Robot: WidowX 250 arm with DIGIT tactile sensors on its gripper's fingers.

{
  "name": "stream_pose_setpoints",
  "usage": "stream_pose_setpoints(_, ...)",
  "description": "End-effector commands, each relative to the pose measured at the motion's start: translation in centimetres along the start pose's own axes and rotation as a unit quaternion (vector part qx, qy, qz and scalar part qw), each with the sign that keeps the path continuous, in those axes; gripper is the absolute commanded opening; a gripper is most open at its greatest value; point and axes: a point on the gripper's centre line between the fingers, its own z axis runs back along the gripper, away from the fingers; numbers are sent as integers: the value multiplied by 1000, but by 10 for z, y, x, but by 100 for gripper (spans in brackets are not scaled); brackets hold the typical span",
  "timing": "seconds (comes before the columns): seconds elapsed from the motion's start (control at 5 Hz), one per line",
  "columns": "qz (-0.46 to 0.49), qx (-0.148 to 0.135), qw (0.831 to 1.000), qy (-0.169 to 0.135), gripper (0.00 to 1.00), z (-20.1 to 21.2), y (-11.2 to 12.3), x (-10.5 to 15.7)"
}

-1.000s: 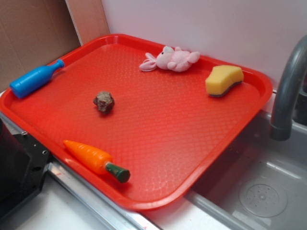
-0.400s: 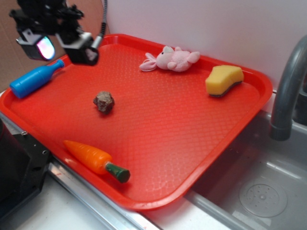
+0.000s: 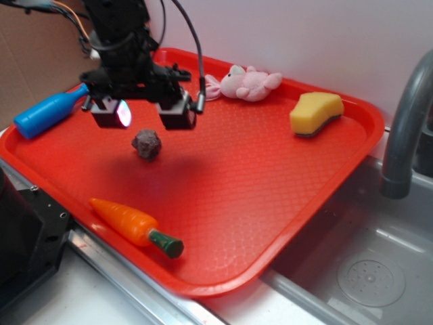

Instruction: Grab the rock.

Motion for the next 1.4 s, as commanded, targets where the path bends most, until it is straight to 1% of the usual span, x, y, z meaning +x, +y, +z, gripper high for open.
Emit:
stream_pose_setpoints(0.0, 1, 10, 999, 51, 100, -36, 15, 1)
stream_pose_setpoints(0.2, -46, 13, 998, 47, 0, -28, 8, -3)
stream_pose_setpoints(0.4, -140, -2, 989, 39, 0, 9, 1, 11)
stream_pose_setpoints(0.6, -255, -72, 964, 19, 0, 60, 2, 15)
stream_pose_setpoints(0.8, -345, -80, 935, 8, 0, 111, 0, 14)
stream_pose_setpoints(1.0, -391, -84, 916, 21, 0, 161, 2, 19)
stream_pose_setpoints(1.2, -364, -96, 926, 33, 0, 186, 12, 31)
